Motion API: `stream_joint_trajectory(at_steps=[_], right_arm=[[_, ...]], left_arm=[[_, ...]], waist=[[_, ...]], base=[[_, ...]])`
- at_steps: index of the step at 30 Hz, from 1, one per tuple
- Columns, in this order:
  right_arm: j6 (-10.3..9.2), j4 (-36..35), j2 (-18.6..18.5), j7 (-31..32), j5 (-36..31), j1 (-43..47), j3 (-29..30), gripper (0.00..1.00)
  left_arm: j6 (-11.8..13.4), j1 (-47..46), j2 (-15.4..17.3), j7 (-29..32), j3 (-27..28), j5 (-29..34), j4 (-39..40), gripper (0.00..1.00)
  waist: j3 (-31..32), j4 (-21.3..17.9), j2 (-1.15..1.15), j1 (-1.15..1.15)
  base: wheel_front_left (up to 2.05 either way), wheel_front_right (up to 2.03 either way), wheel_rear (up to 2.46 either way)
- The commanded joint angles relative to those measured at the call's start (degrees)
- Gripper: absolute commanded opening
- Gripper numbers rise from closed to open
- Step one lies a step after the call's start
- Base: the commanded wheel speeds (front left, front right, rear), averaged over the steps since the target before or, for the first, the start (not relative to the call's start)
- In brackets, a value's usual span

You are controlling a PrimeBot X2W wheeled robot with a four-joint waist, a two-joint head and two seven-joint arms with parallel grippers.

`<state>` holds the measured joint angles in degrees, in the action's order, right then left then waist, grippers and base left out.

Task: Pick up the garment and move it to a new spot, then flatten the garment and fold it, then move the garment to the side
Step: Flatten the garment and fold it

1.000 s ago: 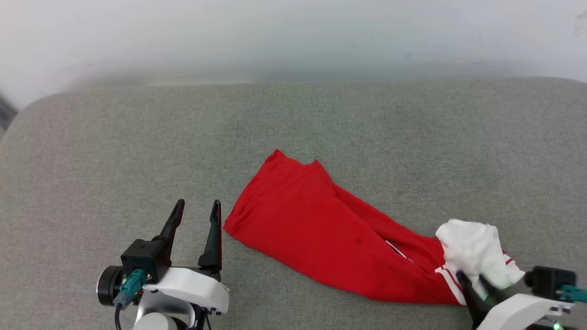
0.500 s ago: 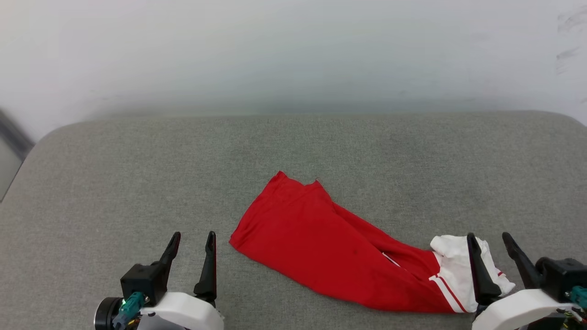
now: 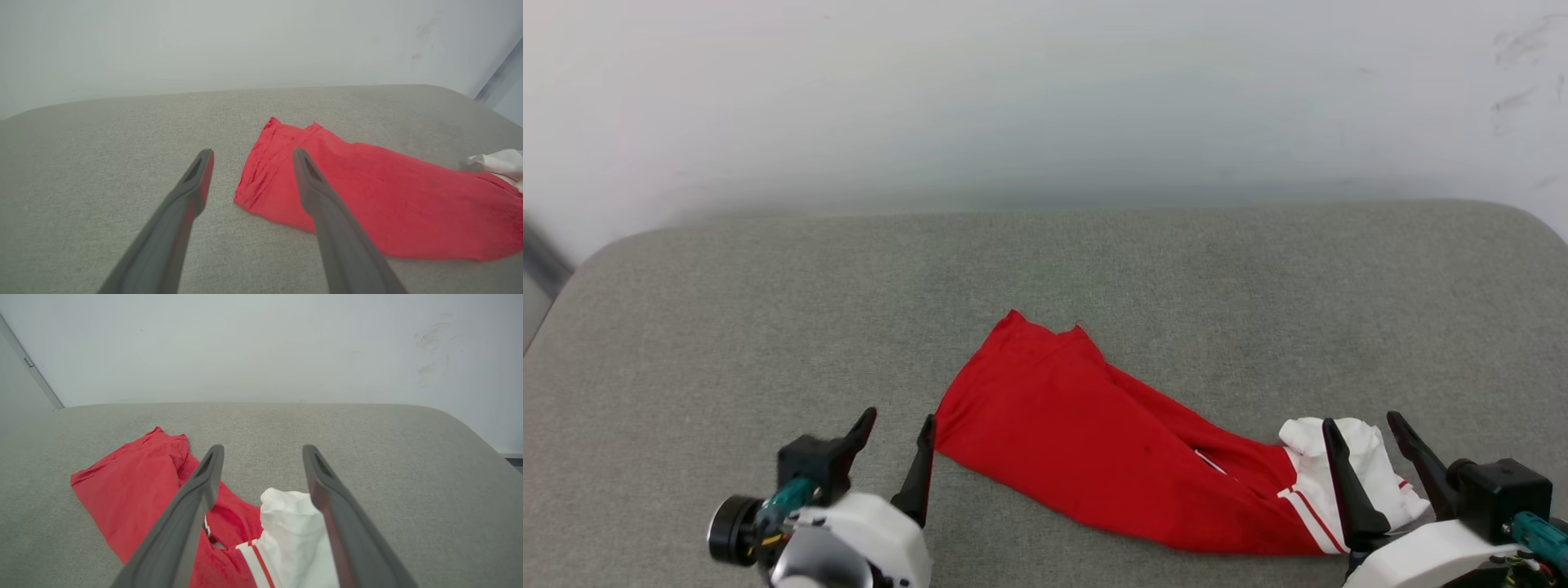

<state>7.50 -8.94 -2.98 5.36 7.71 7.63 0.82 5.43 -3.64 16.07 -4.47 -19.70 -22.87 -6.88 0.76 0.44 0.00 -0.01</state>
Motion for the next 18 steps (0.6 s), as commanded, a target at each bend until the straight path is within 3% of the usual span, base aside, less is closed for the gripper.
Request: stream_joint_trajectory(at_steps=[1,11,18], right_arm=[[-0.02,-0.59,0.16,0.1,0.45,0.38,-0.28,1.0],[-0.02,-1.86,0.15,-0.06,0.95,-3.32,-1.07,1.0],[-0.02,-0.6,0.15,-1.18,2.21,-5.03,-1.15,1.0]], left_arm=[[-0.9,-2.27,0.38,2.12,-0.8,0.14,-0.55,1.0],[-6.09,-15.42,2.32,20.89,-3.89,-2.85,-8.63,1.0],[-8.25,-20.39,4.39,32.41,-5.33,-4.66,-15.23,1.0]], waist=[[-0.72,-0.52,0.0,0.01],[-8.14,-4.49,0.0,0.01],[-11.35,-6.27,0.0,0.01]], base=[[0.0,0.0,0.0],[0.0,0.0,0.0],[0.0,0.0,0.0]])
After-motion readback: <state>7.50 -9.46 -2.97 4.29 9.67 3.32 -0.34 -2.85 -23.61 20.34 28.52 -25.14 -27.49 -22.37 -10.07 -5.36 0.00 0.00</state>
